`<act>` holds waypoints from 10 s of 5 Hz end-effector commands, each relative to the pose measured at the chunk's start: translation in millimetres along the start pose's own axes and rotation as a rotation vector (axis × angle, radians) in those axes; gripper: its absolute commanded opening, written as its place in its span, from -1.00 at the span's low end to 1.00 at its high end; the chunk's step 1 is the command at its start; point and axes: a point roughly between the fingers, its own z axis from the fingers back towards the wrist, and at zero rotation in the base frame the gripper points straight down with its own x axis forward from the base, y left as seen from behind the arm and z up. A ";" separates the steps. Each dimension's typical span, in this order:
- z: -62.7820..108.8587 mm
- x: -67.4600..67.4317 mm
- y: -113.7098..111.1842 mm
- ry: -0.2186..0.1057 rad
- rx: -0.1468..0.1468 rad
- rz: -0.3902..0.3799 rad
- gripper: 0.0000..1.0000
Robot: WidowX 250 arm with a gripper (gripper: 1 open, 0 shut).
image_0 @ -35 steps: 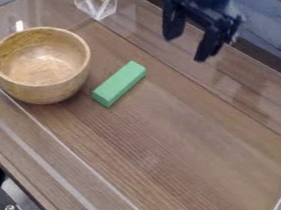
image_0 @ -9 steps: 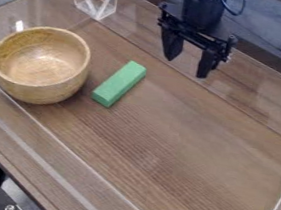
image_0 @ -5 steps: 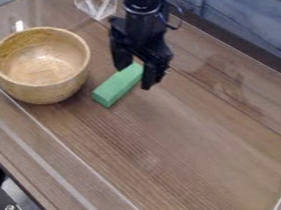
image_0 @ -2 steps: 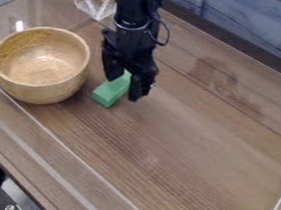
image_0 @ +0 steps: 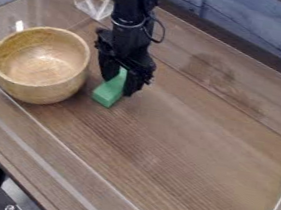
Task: Put green stick into wooden bowl
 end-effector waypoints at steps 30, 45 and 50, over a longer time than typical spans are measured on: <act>52.9 -38.9 86.2 0.122 -0.089 0.122 -1.00; 89.1 -11.4 44.7 0.073 -0.183 0.105 1.00; 81.6 3.0 13.3 0.029 -0.181 -0.073 1.00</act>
